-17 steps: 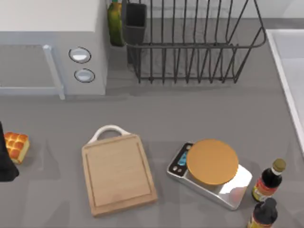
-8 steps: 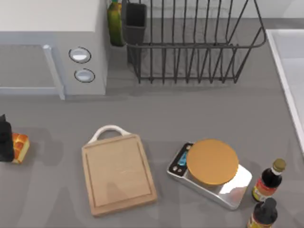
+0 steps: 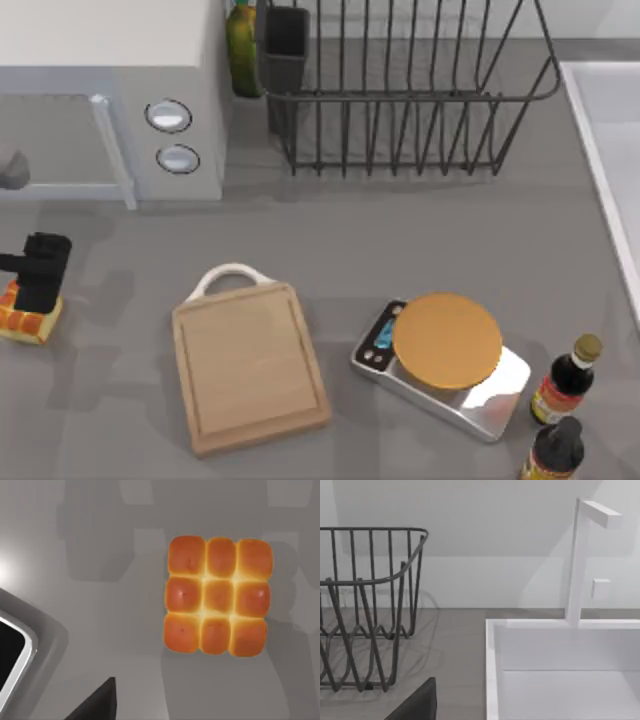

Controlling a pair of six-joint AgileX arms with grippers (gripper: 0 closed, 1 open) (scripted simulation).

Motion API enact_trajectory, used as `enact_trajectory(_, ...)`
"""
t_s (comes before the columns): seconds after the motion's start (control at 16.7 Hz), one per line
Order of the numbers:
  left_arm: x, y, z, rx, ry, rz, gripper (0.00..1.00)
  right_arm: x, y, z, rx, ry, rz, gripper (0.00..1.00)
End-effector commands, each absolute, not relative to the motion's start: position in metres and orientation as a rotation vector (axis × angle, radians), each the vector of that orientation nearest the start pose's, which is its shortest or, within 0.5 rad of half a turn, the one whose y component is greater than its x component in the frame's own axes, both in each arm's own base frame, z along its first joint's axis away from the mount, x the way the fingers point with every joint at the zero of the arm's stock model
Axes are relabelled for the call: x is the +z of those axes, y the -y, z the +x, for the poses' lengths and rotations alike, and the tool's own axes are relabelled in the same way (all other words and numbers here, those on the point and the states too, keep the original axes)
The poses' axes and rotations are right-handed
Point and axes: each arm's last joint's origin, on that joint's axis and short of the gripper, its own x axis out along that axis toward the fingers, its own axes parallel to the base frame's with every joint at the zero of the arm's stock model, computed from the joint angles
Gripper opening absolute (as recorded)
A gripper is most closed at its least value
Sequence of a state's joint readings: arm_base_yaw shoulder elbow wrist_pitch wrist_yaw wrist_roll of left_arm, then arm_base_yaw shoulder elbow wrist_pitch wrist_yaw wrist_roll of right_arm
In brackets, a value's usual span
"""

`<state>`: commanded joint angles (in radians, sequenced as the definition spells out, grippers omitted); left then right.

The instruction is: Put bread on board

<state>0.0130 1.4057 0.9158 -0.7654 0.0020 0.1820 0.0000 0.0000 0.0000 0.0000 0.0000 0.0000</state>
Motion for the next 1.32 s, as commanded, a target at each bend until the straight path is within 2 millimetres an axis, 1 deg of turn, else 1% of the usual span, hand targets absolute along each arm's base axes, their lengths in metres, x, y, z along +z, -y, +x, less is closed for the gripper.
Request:
enact_trajectory(0.12, 0.193, -0.006, 0.281, -0.127, -1.38, 0.156, 1.0, 0.16, 0.001, 0.106, 0.0, 0.0, 0.0, 1.0)
enact_trajectory(0.24, 0.184, -0.007, 0.301, -0.147, -1.473, 0.163, 1.0, 0.16, 0.001, 0.106, 0.0, 0.0, 0.0, 1.0)
enact_trajectory(0.36, 0.176, -0.008, 0.316, -0.162, -1.532, 0.169, 1.0, 0.16, 0.001, 0.106, 0.0, 0.0, 0.0, 1.0)
enact_trajectory(0.48, 0.173, -0.008, 0.326, -0.17, -1.559, 0.173, 1.0, 0.16, 0.001, 0.106, 0.0, 0.0, 0.0, 1.0)
enact_trajectory(0.84, 0.172, -0.007, 0.327, -0.173, -1.561, 0.176, 1.0, 0.16, 0.001, 0.106, 0.0, 0.0, 0.0, 1.0)
enact_trajectory(0.96, 0.169, -0.008, 0.322, -0.172, -1.563, 0.175, 1.0, 0.16, 0.001, 0.106, 0.0, 0.0, 0.0, 1.0)
enact_trajectory(1.14, 0.155, -0.009, 0.313, -0.171, -1.565, 0.174, 1.0, 0.16, 0.001, 0.106, 0.0, 0.0, 0.0, 1.0)
enact_trajectory(1.32, 0.131, -0.009, 0.311, -0.171, -1.57, 0.173, 1.0, 0.16, 0.001, 0.106, 0.0, 0.0, 0.0, 1.0)
